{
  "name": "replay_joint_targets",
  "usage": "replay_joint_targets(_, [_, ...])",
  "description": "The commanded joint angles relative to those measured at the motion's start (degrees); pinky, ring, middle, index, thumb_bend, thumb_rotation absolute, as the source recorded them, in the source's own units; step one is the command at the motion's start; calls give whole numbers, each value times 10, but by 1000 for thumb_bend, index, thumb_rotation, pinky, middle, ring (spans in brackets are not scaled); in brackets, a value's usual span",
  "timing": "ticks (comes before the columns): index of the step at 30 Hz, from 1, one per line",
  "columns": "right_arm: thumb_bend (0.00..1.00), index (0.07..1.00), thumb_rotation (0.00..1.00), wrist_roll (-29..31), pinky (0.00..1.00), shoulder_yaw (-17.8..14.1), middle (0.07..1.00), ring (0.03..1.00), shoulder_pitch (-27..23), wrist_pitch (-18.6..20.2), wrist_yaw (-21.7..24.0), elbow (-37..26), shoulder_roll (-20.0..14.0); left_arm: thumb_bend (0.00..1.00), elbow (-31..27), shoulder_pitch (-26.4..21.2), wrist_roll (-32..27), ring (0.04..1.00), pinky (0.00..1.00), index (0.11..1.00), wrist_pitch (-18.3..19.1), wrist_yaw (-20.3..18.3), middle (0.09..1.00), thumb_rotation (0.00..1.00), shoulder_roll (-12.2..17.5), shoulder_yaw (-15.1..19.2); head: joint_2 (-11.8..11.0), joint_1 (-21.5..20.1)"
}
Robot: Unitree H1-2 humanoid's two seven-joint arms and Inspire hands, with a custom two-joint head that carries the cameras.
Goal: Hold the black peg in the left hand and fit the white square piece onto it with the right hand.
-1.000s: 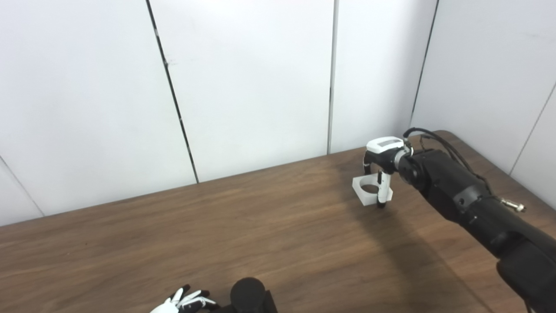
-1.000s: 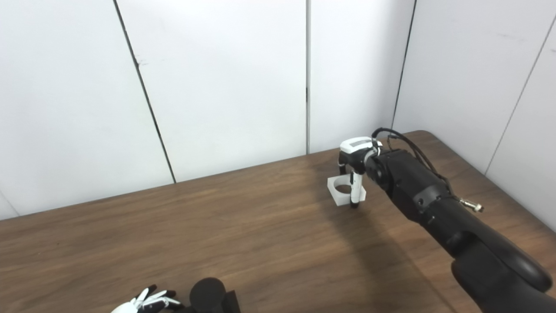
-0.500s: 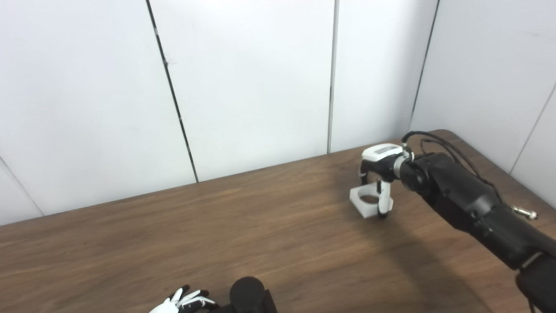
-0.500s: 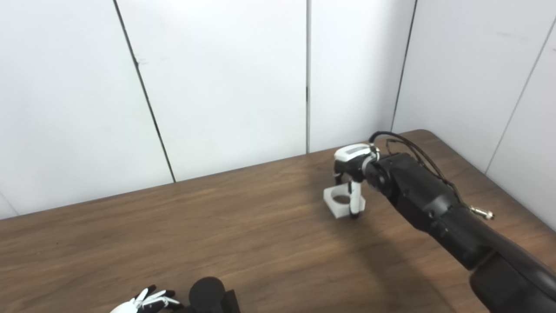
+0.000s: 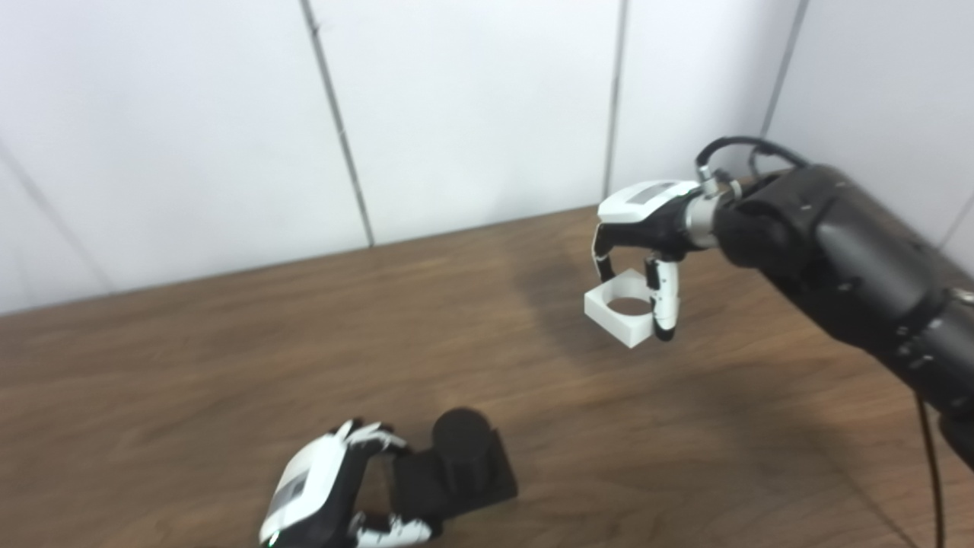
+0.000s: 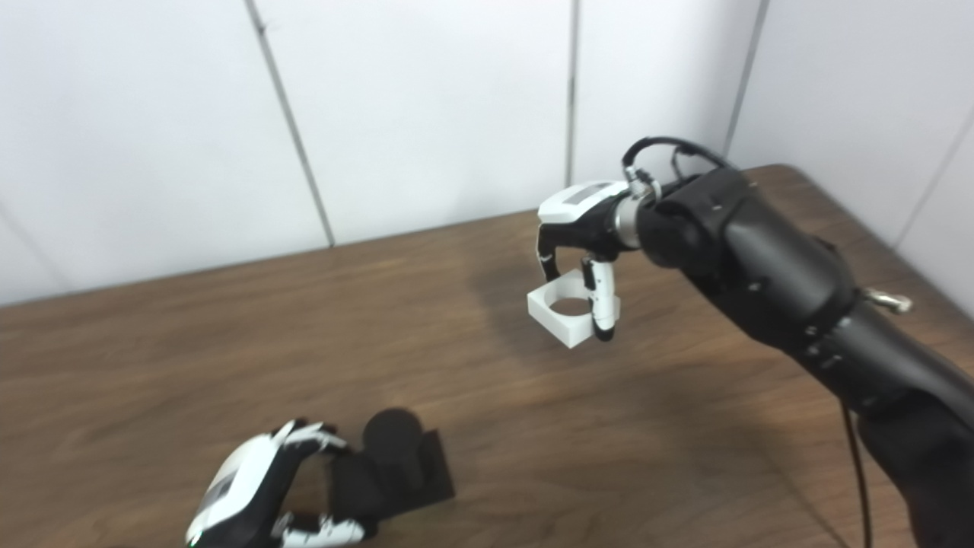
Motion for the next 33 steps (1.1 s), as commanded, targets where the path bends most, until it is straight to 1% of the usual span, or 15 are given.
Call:
replay_joint_targets(1, [524, 485, 135, 8, 1000, -16, 820, 939, -31, 12, 9, -39, 5, 501, -8, -11, 7, 980, 1000, 492, 5, -15, 867, 69, -9, -5, 13, 13])
replay_joint_targets(2, [524, 485, 135, 12, 1000, -16, 819, 943, -34, 15, 16, -51, 11, 501, -7, -13, 11, 978, 1000, 492, 5, -19, 865, 68, -11, -5, 15, 15])
replay_joint_targets(4, [524, 484, 135, 19, 1000, -16, 818, 945, -40, 20, 27, -69, 22, 502, -7, -17, 18, 974, 1000, 492, 5, -24, 861, 67, -18, -4, 26, 32])
replay_joint_targets(5, [524, 484, 134, 22, 1000, -17, 817, 943, -42, 20, 31, -73, 26, 502, -6, -18, 20, 972, 1000, 492, 5, -26, 858, 66, -20, -3, 26, 32])
replay_joint_targets(6, [524, 484, 134, 33, 1000, -18, 817, 943, -44, 13, 29, -77, 31, 502, -6, -20, 24, 971, 1000, 492, 6, -30, 857, 66, -25, -2, 34, 44])
replay_joint_targets(8, [524, 482, 136, 51, 1000, -21, 803, 935, -46, 1, 23, -82, 38, 502, -5, -22, 32, 983, 1000, 492, 6, -37, 856, 65, -35, 2, 39, 55])
replay_joint_targets(11, [525, 481, 137, 62, 1000, -26, 791, 933, -47, 1, 16, -104, 47, 502, -6, -22, 39, 994, 1000, 491, 6, -46, 854, 65, -50, 10, 42, 63])
replay_joint_targets(13, [525, 481, 136, 78, 1000, -32, 786, 931, -46, -3, 5, -120, 56, 502, -6, -24, 46, 993, 1000, 491, 6, -50, 850, 65, -54, 9, 48, 71])
replay_joint_targets(16, [525, 481, 136, 90, 1000, -35, 786, 930, -49, -4, 2, -134, 65, 502, -7, -27, 56, 989, 1000, 490, 5, -57, 844, 64, -59, 8, 57, 82])
replay_joint_targets(22, [525, 481, 135, 113, 1000, -44, 784, 930, -64, 1, -5, -151, 87, 502, -13, -35, 83, 989, 1000, 491, 6, -89, 842, 65, -71, 12, 79, 109])
replay_joint_targets(24, [524, 481, 135, 124, 1000, -48, 776, 919, -66, -11, -15, -151, 93, 502, -13, -36, 88, 988, 1000, 491, 6, -95, 842, 64, -76, 15, 83, 112])
replay_joint_targets(30, [525, 480, 134, 126, 1000, -42, 761, 900, -75, -13, -20, -160, 107, 503, -13, -41, 84, 979, 1000, 491, 5, -97, 832, 61, -85, 21, 100, 112])
replay_joint_targets(33, [525, 480, 134, 131, 1000, -38, 761, 905, -76, -20, -21, -158, 112, 502, -13, -43, 88, 979, 1000, 491, 5, -103, 834, 62, -88, 23, 103, 107])
